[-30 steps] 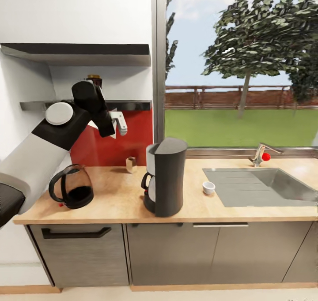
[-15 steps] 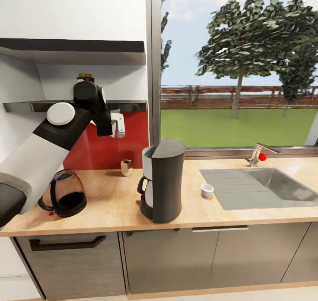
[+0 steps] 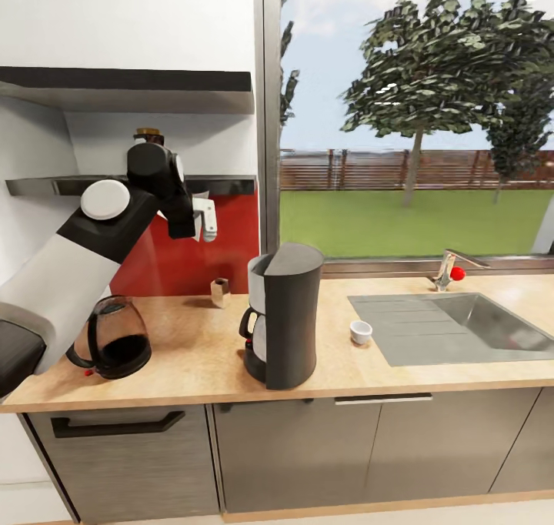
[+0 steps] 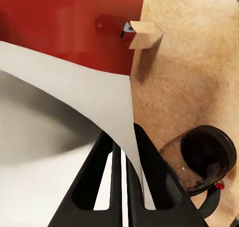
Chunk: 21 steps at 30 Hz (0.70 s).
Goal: Set up a coffee station on the kitchen countertop: keep the coffee maker on the countertop, move the bottle of coffee from the kitchen shelf to the counter next to the coffee maker, place a paper coffee filter on top of the coffee maker, put the saucer next to the coffee maker with the coffee cup on the saucer, and place the electric kettle next to the coffee maker.
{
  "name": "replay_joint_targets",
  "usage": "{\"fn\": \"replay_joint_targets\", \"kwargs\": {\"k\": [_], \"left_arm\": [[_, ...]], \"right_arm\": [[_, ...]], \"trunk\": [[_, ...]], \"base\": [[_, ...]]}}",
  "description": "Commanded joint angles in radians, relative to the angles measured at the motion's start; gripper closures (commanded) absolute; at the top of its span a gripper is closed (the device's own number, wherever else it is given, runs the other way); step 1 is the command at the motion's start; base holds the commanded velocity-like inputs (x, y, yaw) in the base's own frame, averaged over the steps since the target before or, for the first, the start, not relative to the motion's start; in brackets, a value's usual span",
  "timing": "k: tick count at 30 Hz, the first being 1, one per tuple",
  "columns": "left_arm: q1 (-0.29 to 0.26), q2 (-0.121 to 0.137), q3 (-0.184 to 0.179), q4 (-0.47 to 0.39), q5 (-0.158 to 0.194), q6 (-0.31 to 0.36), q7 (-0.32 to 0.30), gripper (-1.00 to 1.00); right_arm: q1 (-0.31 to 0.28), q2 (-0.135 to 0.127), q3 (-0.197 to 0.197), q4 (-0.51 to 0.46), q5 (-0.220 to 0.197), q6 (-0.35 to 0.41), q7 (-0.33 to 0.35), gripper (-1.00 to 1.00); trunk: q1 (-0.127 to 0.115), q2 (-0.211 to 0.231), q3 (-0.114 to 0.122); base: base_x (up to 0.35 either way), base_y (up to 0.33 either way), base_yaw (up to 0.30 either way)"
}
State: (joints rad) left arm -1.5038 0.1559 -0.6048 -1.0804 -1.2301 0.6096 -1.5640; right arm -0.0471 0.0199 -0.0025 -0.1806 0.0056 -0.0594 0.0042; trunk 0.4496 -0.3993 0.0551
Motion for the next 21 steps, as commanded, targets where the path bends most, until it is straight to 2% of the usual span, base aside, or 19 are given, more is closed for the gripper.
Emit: {"fn": "replay_joint_targets", "kwargs": {"k": [1,6,10,17,21], "left_arm": [[0.000,0.001,-0.003,-0.001,-0.005,0.006,-0.007,1.00],[0.000,0.002,-0.001,0.006,-0.004,0.007,-0.007,1.00],[0.000,-0.002,0.000,0.060,-0.003,0.009,-0.007,1.00],[0.001,-0.005,0.001,0.112,-0.002,0.009,-0.007,1.00],[-0.001,-0.023,-0.001,0.182,0.009,0.007,-0.007,1.00]], "right_arm": [[0.000,0.000,0.000,0.001,0.001,-0.003,0.000,-1.00],[-0.001,0.000,-0.002,0.001,0.000,-0.003,0.000,-1.00],[0.000,0.000,-0.002,0.001,0.000,-0.003,0.000,-1.00],[-0.001,0.000,-0.002,0.001,0.000,-0.003,0.000,-1.00],[-0.001,0.000,-0.002,0.001,0.000,-0.003,0.000,-1.00]], "trunk": [[0.000,-0.001,0.000],[0.000,-0.001,0.000],[0.000,-0.001,0.001],[0.000,-0.001,0.001],[0.000,-0.001,0.001]], "base": [[0.000,0.000,0.000],[0.000,0.000,-0.147],[0.000,0.000,-0.162],[0.000,0.000,-0.022],[0.000,0.000,-0.002]]}}
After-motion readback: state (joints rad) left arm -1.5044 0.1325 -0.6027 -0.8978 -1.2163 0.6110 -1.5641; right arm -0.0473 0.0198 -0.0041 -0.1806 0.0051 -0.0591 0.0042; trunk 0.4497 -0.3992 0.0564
